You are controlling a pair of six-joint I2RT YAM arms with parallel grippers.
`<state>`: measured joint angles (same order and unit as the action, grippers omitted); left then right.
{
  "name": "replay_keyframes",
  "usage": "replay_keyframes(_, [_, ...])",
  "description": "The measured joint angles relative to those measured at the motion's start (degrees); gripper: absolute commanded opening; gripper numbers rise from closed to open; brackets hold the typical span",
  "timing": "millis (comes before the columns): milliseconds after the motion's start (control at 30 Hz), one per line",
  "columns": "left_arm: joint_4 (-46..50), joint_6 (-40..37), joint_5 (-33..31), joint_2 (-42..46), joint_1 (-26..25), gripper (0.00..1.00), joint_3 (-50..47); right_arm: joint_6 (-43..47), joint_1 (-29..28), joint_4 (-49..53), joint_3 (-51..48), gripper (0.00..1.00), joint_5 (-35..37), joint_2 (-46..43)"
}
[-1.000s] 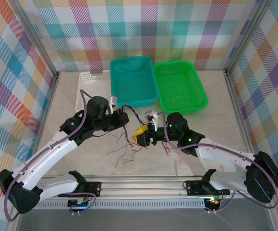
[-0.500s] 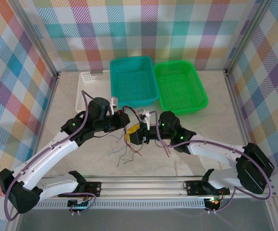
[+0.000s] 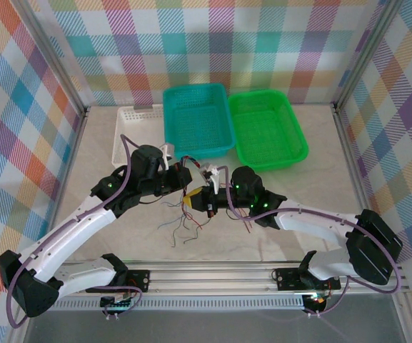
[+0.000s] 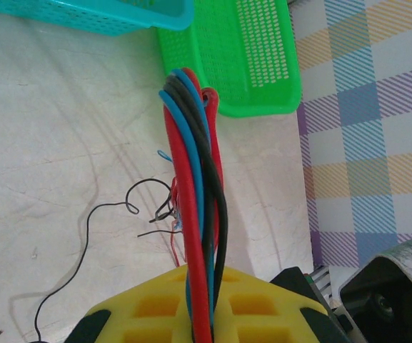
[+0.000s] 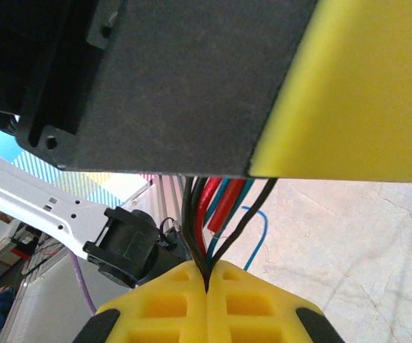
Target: Untangle the cables
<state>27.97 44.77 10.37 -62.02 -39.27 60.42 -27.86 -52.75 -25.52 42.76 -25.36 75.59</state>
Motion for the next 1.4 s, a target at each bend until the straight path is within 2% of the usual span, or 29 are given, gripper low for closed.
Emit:
replay_keyframes(333, [0.44, -0.85, -0.59, 1.25, -0.09, 0.17, 0.02, 1.64, -0.2, 4.96, 0.0, 0.0, 2.4, -4.33])
replay_keyframes(667, [1.05, -1.53, -0.61, 2.14, -0.09, 0.46, 0.02, 3.1, -0.2, 9.07, 0.0, 0.0, 4.35, -7.85])
replay_keyframes(833, [1.44, -1.7, -0.98, 3.45, -0.09, 0.44, -0.33, 3.52, -0.2, 10.91, 0.0, 0.0, 4.83, -9.6])
replay_keyframes(1033, [1.14, -0.79, -1.9, 8.5, -0.11, 0.16, -3.58, 3.93, -0.2, 12.94, 0.0, 0.0, 4.76, -10.1])
replay_keyframes(1100, [0.5, -0.48, -1.9, 9.09, -0.09, 0.14, -4.0, 4.13, -0.2, 13.38, 0.0, 0.0, 4.79, -10.12])
replay_keyframes(1200, [-0.35, -0.09, -1.46, 9.18, -0.09, 0.19, -4.92, 4.39, -0.2, 13.94, 0.0, 0.0, 4.9, -10.62])
replay_keyframes(1333, [-1.38, 0.81, -0.17, 10.36, -0.11, 0.41, -8.31, 4.61, -0.2, 15.06, 0.0, 0.0, 5.46, -11.89])
replay_keyframes(1400, [-2.12, 0.98, 0.87, 11.72, -0.13, 0.47, -10.4, 4.61, -0.2, 15.63, 0.0, 0.0, 5.92, -12.35])
